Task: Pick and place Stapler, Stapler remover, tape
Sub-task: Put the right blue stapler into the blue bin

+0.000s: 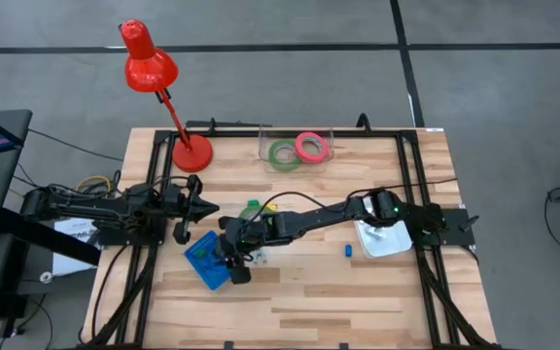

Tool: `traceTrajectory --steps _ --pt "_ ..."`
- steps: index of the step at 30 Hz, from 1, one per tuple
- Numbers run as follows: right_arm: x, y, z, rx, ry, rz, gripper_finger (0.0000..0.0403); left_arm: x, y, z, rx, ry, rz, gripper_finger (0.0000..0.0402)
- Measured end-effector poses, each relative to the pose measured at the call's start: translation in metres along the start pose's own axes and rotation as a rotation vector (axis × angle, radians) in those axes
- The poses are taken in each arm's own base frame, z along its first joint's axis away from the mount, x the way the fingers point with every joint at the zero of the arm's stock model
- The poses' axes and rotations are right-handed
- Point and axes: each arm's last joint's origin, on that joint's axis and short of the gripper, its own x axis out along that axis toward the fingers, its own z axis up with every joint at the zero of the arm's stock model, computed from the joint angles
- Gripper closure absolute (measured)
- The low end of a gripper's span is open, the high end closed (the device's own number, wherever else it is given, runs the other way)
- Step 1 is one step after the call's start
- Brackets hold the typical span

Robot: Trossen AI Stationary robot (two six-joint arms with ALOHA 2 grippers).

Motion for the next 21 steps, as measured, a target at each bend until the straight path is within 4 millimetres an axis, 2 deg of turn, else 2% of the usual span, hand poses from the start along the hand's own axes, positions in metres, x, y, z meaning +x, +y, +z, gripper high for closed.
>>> traceTrajectory --steps 5,9,15,21 --pt "-0.001 0.000 -0.001 0.034 0.015 0.003 0.0195 0.000 0.000 0.000 0.000 0.000 0.000 0.0394" --pt "-0.001 0.001 -0.002 0.036 0.034 0.004 0.0167 0.000 0.000 0.000 0.000 0.000 0.000 0.0394" --pt "-0.006 0.002 -0.004 0.041 0.084 0.022 0.0163 0.000 0.000 0.000 0.000 0.000 0.000 0.0394" --pt "-0.037 0.009 0.020 -0.022 0.092 0.037 0.0164 0.000 0.000 0.000 0.000 0.000 0.000 0.0394"
